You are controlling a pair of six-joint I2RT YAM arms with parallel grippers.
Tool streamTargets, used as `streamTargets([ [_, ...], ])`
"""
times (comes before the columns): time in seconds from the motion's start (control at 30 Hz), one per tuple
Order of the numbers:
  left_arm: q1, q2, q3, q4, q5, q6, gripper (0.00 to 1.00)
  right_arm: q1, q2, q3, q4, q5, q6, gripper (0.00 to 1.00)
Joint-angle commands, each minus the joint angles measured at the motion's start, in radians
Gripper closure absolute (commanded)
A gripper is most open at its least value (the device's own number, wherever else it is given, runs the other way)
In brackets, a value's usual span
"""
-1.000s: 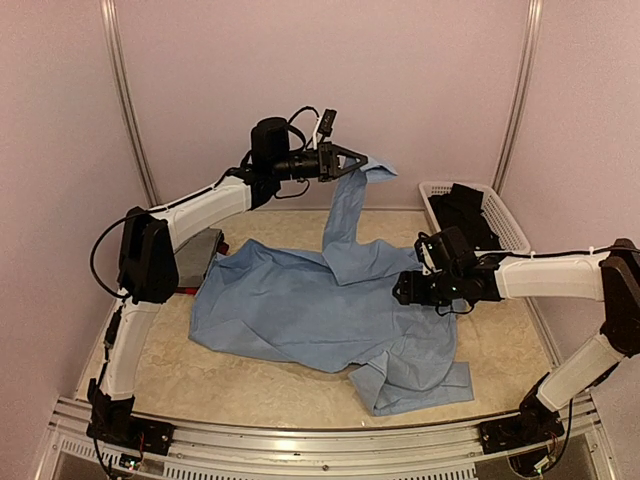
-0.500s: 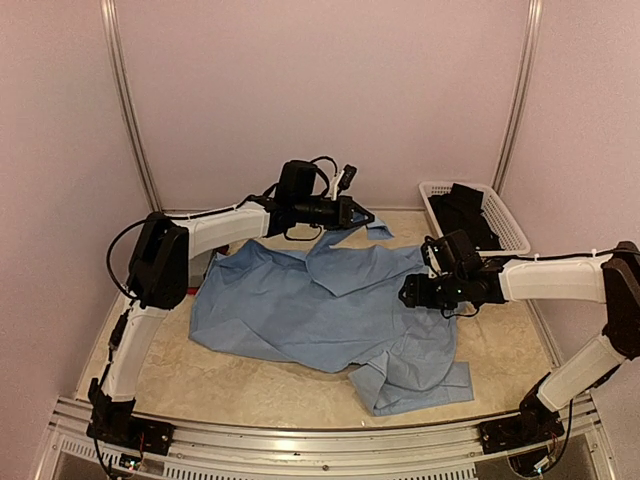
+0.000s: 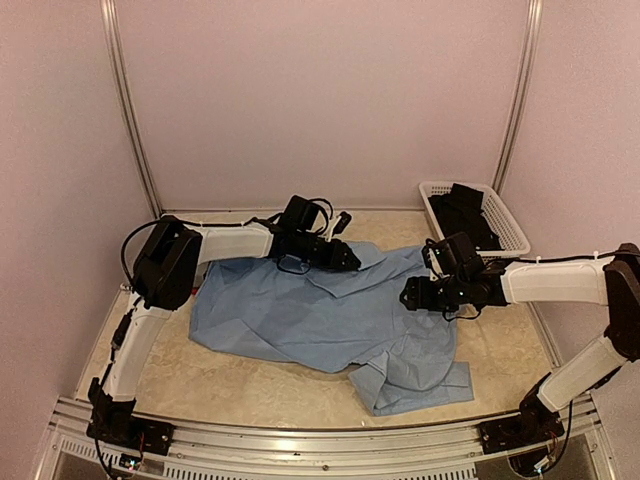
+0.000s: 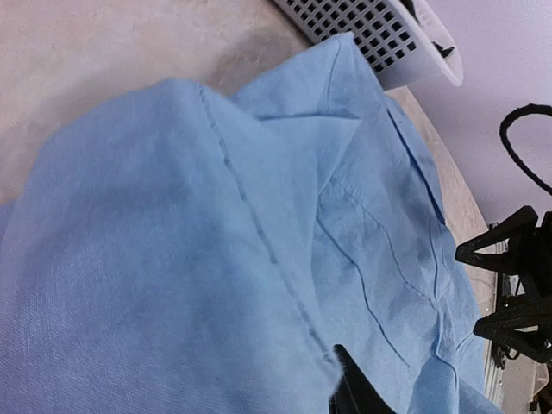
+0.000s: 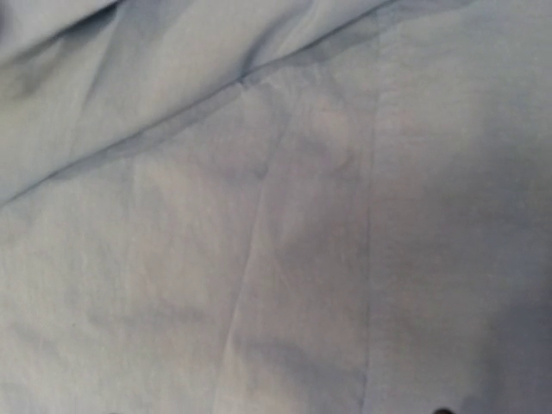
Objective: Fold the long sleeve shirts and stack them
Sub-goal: Place the sleeve at the center of the board.
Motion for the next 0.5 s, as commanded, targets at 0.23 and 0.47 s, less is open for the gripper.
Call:
streamTargets([
  [0.23, 0.031, -0.319, -0.302, 0.079, 0.092, 0.063, 0.14, -0.010, -0.077, -0.017, -0.027, -0.075, -0.064, 0.26],
  [0.47, 0.054, -0.553, -0.624, 0.220, -0.022, 0.023, 0.01, -0.009, -0.101, -0.004, -0.102, -0.167, -0.142, 0.26],
])
